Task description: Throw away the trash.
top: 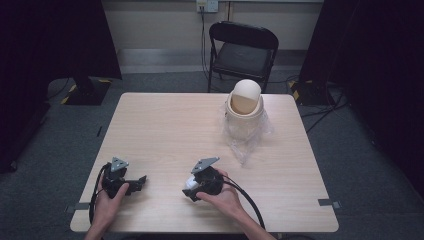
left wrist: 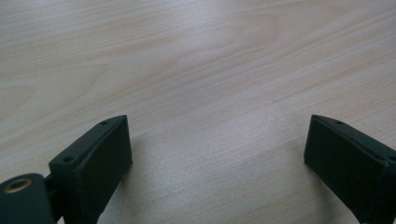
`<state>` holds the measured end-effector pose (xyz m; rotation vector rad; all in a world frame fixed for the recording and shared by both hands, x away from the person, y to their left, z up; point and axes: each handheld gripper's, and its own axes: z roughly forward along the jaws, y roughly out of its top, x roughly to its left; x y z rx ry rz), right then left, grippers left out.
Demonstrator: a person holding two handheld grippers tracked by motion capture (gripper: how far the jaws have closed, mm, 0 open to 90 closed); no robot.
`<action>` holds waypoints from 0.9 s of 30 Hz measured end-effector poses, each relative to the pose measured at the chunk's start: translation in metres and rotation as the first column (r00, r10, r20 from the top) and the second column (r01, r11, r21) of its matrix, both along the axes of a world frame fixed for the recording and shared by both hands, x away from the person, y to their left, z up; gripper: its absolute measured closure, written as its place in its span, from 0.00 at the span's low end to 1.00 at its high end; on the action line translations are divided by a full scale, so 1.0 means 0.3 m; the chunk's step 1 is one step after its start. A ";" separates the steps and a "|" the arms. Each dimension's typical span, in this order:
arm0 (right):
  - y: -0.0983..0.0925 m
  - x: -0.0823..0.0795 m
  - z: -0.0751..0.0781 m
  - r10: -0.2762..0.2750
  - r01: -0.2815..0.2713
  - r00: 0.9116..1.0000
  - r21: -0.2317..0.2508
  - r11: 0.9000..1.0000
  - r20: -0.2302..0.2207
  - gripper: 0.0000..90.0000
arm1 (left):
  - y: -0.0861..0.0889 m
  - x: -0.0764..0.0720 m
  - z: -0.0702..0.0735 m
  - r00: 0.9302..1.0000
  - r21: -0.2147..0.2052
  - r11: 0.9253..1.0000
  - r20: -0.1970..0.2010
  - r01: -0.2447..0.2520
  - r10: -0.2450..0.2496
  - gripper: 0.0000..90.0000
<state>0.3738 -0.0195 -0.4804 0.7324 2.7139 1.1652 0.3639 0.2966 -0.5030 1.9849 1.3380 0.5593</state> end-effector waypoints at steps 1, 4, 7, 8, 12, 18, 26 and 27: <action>0.004 -0.002 -0.005 0.000 0.000 1.000 -0.002 1.000 0.001 0.30 | 0.000 0.000 0.000 1.000 0.000 1.000 0.000 0.000 0.000 0.08; 0.010 -0.011 -0.016 0.005 -0.004 1.000 -0.034 0.999 0.012 0.34 | 0.000 0.000 0.000 1.000 0.000 1.000 0.000 0.000 0.000 0.08; 0.000 -0.019 -0.033 -0.009 0.010 1.000 -0.041 0.999 0.013 0.33 | 0.000 0.000 0.000 1.000 0.000 1.000 0.000 0.000 0.000 0.08; -0.007 -0.024 -0.035 -0.011 0.012 1.000 -0.047 0.999 0.021 0.34 | 0.000 0.000 0.000 1.000 0.000 1.000 0.000 0.000 0.000 0.08; -0.034 -0.034 -0.028 -0.018 0.019 1.000 -0.035 0.999 0.020 0.33 | 0.000 0.000 0.000 1.000 0.000 1.000 0.000 0.000 0.000 0.08; -0.081 -0.046 -0.027 -0.034 0.034 0.999 -0.025 0.999 0.027 0.43 | 0.000 0.000 0.000 1.000 0.001 1.000 0.000 0.000 0.000 0.08; -0.103 -0.032 -0.034 -0.082 0.082 0.996 -0.007 0.997 0.021 0.69 | 0.000 0.000 0.000 1.000 0.000 1.000 0.000 0.000 0.000 0.08; -0.103 -0.031 -0.034 -0.085 0.085 0.996 -0.003 0.996 0.021 0.71 | 0.000 0.000 0.000 1.000 0.000 1.000 0.000 0.000 0.000 0.08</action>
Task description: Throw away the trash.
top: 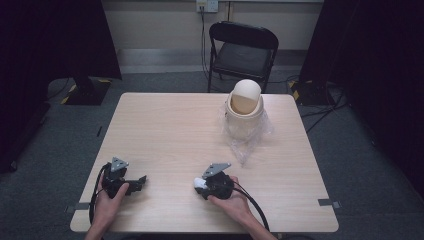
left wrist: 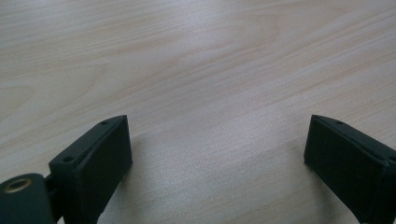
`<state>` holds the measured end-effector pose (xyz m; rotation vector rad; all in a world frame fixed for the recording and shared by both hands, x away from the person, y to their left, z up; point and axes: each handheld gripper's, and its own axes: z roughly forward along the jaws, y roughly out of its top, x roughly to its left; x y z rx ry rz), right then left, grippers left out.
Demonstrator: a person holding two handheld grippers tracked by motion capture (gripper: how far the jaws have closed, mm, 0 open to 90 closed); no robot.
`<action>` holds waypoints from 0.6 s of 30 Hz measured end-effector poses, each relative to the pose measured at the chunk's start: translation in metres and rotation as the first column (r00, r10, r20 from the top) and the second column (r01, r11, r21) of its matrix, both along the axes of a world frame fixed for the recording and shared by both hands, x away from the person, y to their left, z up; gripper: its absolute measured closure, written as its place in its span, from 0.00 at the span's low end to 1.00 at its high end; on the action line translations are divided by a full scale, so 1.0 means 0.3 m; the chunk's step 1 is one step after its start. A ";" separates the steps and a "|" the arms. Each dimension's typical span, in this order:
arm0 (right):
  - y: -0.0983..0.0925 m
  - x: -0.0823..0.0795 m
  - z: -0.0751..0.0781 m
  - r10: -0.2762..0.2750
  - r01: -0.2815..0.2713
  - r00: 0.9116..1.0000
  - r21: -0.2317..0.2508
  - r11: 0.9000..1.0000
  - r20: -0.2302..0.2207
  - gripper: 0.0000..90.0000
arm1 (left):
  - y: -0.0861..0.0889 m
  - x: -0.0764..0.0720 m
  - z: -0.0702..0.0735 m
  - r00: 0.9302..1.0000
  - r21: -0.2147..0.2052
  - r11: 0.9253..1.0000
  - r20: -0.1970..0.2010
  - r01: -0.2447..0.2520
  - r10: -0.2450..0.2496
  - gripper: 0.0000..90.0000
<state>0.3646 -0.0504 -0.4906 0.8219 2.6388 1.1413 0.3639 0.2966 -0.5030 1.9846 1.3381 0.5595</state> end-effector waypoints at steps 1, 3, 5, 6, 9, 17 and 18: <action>-0.001 0.004 0.003 -0.005 0.005 1.000 0.001 1.000 0.002 0.75 | 0.000 0.000 0.000 1.000 0.000 1.000 0.000 0.000 0.000 0.08; -0.003 0.008 0.005 -0.006 0.006 1.000 0.007 1.000 0.000 0.76 | 0.000 0.000 0.000 1.000 0.000 1.000 0.000 0.000 0.000 0.08; -0.007 0.013 0.008 -0.009 0.009 1.000 0.011 1.000 -0.002 0.77 | 0.000 0.000 0.000 1.000 0.000 1.000 0.000 0.000 0.000 0.08; -0.009 0.016 0.011 -0.014 0.014 1.000 0.011 1.000 -0.005 0.77 | 0.000 0.000 0.000 1.000 0.000 1.000 0.000 0.000 0.000 0.08; -0.019 0.026 0.022 -0.023 0.023 1.000 0.030 0.999 0.004 0.79 | 0.000 0.000 0.000 1.000 0.000 1.000 0.000 0.000 0.000 0.08; -0.059 0.045 0.061 -0.072 0.071 0.997 0.056 0.996 0.015 0.81 | 0.000 0.000 0.000 1.000 0.000 1.000 0.000 0.000 0.000 0.08; -0.064 0.050 0.064 -0.080 0.079 0.997 0.057 0.995 0.015 0.81 | 0.000 0.000 0.000 1.000 0.000 1.000 0.000 0.000 0.000 0.08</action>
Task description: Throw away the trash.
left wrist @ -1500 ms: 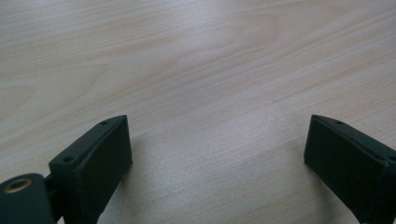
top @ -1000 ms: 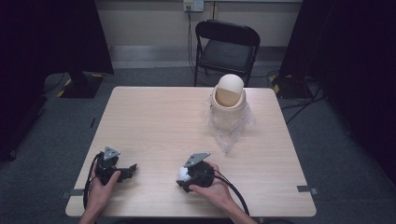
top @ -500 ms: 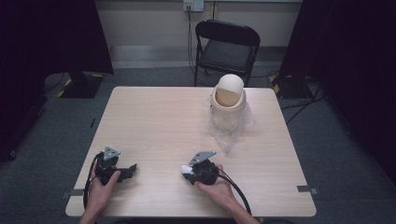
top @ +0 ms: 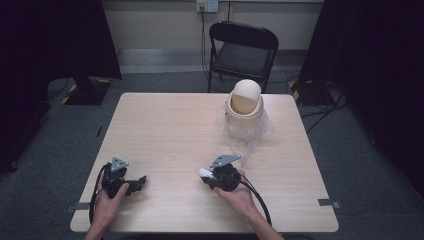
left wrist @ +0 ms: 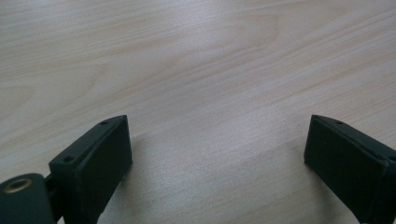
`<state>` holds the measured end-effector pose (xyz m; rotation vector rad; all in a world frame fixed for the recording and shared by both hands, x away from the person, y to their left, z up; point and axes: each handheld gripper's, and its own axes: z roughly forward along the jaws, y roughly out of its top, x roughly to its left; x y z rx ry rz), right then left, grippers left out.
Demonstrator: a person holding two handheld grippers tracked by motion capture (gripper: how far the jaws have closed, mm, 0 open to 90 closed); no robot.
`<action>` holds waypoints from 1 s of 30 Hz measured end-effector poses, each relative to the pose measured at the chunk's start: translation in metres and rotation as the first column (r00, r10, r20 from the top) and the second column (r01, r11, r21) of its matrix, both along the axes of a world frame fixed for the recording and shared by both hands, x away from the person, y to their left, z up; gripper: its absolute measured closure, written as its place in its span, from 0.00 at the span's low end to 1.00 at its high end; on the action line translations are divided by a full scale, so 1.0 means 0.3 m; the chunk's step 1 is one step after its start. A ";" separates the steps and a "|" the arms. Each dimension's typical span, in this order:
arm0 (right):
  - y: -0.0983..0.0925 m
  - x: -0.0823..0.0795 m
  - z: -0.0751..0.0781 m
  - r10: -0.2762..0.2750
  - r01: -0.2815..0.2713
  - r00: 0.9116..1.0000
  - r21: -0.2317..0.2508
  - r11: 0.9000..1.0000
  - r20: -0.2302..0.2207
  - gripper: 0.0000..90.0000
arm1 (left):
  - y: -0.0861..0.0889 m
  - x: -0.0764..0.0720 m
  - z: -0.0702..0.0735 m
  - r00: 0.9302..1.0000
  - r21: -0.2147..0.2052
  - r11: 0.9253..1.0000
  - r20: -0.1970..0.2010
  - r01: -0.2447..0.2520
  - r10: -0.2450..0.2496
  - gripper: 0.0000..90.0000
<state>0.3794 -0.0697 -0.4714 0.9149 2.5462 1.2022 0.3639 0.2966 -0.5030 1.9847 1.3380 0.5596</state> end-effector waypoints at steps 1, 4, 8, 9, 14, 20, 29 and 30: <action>0.000 0.000 0.000 0.000 0.000 1.000 0.000 1.000 0.000 0.81 | 0.000 0.000 0.000 1.000 0.000 1.000 0.000 0.000 0.000 0.08; -0.012 0.021 0.009 -0.020 0.020 1.000 0.011 1.000 -0.015 0.81 | 0.000 0.000 0.000 1.000 0.001 1.000 0.000 0.001 -0.001 0.08; -0.012 0.037 0.019 -0.023 0.024 0.999 0.020 1.000 -0.024 0.82 | 0.000 0.000 0.000 1.000 0.001 1.000 0.000 0.000 0.000 0.08; -0.012 0.037 0.019 -0.023 0.024 0.999 0.020 1.000 -0.024 0.82 | 0.000 0.000 0.000 1.000 0.001 1.000 0.000 0.000 0.000 0.08; -0.031 0.059 0.064 -0.042 0.042 0.999 0.037 0.998 -0.006 0.82 | 0.000 0.000 0.000 1.000 0.001 1.000 0.001 0.000 0.000 0.08; -0.064 0.102 0.113 -0.089 0.089 0.996 0.019 0.996 0.013 0.82 | 0.000 0.000 0.000 1.000 0.002 1.000 0.000 -0.001 0.001 0.08; -0.102 0.147 0.189 -0.143 0.141 0.989 0.057 0.988 0.035 0.82 | 0.000 0.000 0.000 1.000 0.001 1.000 0.001 -0.001 0.001 0.08; -0.106 0.153 0.197 -0.151 0.149 0.988 0.057 0.987 0.038 0.82 | 0.000 0.000 0.000 1.000 0.004 1.000 0.000 -0.001 0.001 0.08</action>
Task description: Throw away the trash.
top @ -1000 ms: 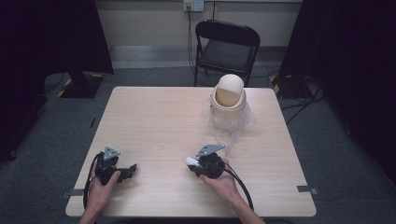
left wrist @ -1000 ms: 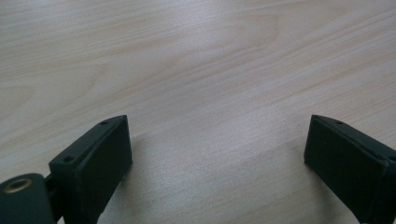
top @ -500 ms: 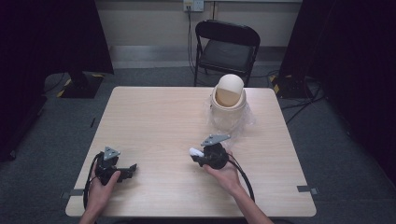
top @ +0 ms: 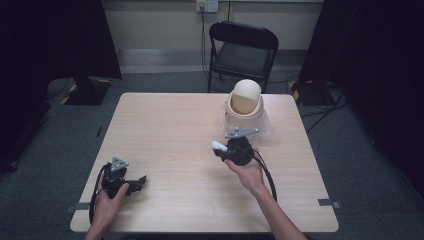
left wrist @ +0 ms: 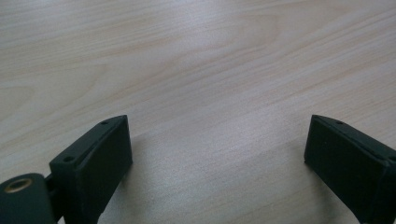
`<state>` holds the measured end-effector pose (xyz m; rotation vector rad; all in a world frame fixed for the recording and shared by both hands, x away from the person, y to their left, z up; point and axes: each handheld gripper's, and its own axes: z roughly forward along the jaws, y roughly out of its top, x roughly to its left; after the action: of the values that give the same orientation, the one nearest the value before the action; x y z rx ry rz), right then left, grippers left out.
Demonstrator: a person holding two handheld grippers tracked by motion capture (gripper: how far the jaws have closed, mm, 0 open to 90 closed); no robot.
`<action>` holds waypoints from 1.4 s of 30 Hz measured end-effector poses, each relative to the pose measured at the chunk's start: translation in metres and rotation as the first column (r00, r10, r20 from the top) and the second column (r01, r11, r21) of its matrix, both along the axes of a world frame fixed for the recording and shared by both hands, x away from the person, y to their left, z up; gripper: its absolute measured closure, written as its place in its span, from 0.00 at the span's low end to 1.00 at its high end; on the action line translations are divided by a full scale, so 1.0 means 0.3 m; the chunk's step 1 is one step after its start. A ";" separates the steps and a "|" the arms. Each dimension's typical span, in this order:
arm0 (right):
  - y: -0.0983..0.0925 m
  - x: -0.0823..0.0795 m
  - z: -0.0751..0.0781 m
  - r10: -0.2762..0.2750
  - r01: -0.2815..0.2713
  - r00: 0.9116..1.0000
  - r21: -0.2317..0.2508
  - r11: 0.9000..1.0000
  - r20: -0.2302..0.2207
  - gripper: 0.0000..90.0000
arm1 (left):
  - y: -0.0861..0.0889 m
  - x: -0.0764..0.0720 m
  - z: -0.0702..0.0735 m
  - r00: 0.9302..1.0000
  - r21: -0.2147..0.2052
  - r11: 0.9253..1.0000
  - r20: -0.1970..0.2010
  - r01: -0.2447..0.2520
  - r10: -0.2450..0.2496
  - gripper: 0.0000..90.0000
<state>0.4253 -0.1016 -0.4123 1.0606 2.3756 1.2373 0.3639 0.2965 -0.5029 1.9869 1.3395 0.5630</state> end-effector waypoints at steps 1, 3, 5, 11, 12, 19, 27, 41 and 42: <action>-0.005 0.007 0.007 -0.005 0.005 1.000 0.001 1.000 0.004 0.82 | 0.000 0.000 0.000 1.000 0.000 1.000 0.000 0.000 0.000 0.08; -0.016 0.024 0.020 -0.016 0.016 1.000 0.006 1.000 0.008 0.82 | 0.000 0.000 0.000 1.000 -0.001 1.000 0.000 0.000 0.000 0.08; -0.021 0.034 0.026 -0.021 0.021 1.000 0.005 1.000 0.010 0.82 | 0.000 0.000 0.000 1.000 -0.002 1.000 0.000 0.001 -0.001 0.08; -0.055 0.110 0.081 -0.077 0.077 0.997 -0.002 0.997 0.023 0.82 | 0.000 0.000 0.000 1.000 -0.002 1.000 0.001 0.001 -0.001 0.08; -0.061 0.120 0.089 -0.083 0.083 0.996 0.001 0.997 0.027 0.82 | 0.000 0.000 0.000 1.000 -0.003 1.000 0.001 0.001 -0.001 0.08; -0.093 0.187 0.130 -0.125 0.125 0.992 0.001 0.992 0.036 0.82 | 0.000 0.000 0.000 1.000 -0.001 1.000 0.000 0.000 0.000 0.08; -0.115 0.261 0.155 -0.162 0.163 0.986 -0.027 0.986 0.037 0.82 | 0.000 0.000 0.000 1.000 -0.002 1.000 0.001 0.001 -0.001 0.08; -0.143 0.354 0.190 -0.225 0.226 0.974 -0.030 0.974 0.032 0.82 | 0.000 0.000 0.000 1.000 -0.001 1.000 0.001 -0.001 0.001 0.08; -0.143 0.358 0.184 -0.226 0.228 0.974 -0.037 0.973 0.031 0.82 | 0.000 0.000 0.000 1.000 0.000 1.000 0.001 -0.001 0.001 0.08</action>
<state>0.5326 -0.1444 -0.3570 1.2546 2.1774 1.1105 0.3638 0.2964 -0.5030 1.9858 1.3400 0.5636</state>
